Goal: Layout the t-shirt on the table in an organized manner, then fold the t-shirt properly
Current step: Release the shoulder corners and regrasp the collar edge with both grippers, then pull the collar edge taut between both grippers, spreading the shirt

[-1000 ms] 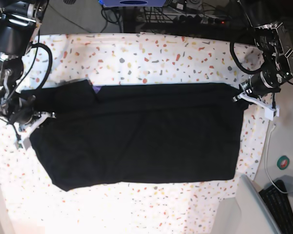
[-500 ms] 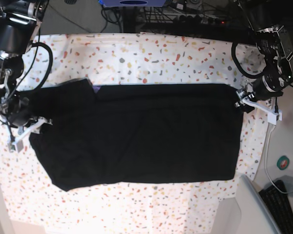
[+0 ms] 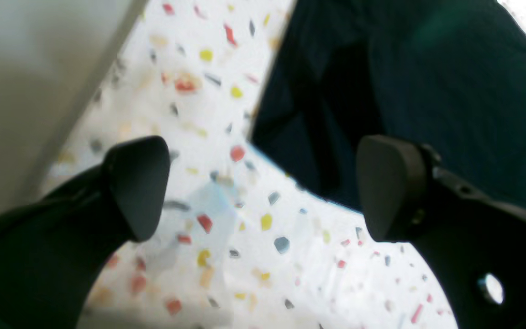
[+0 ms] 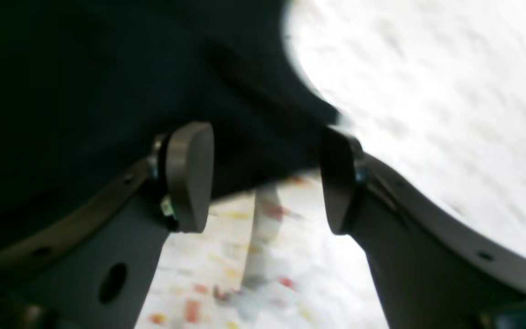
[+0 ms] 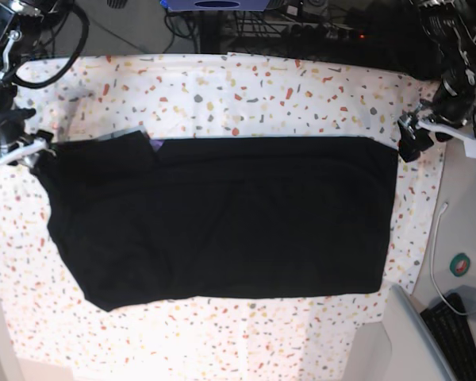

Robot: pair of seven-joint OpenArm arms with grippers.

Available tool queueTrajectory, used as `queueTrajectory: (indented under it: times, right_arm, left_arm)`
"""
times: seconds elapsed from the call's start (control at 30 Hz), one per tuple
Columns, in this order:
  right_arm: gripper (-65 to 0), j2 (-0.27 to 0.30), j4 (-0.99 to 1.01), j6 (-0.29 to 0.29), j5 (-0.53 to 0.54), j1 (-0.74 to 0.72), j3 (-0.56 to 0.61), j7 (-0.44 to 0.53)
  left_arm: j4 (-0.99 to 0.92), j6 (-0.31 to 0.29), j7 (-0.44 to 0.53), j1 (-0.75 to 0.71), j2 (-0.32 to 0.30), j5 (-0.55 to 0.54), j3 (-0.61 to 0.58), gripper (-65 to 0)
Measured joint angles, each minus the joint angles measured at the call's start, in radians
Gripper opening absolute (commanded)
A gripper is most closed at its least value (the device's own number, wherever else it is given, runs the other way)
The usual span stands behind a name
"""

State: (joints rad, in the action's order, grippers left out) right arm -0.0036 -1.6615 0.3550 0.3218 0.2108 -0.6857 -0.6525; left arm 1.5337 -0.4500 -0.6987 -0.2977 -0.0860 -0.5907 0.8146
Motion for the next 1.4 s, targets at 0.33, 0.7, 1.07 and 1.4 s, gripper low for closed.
queueTrajectory:
  times: [0.33,0.7,1.07,1.4]
  right_arm:
    - [-29.6,-0.043,0.093,0.219,0.003,-0.012,-0.119,-0.055]
    - [-29.9,-0.035,0.106,0.219,0.008,-0.015,-0.117,-0.05]
    - [-29.9,-0.035,0.106,0.219,0.007,-0.013,-0.117,-0.051]
    - [-29.9,-0.035,0.106,0.219,0.008,-0.012,-0.117,-0.051]
  left_arm:
    - [-0.141,-0.063,0.057,0.032,0.018,0.006,0.008,-3.5]
    - [-0.095,-0.073,0.06,0.178,0.016,0.407,-0.123,-34.4]
    - [-0.118,-0.064,0.053,0.235,0.016,0.58,-0.188,-52.0]
    - [-0.197,-0.074,-0.031,0.269,-0.042,0.681,-0.272,-29.1]
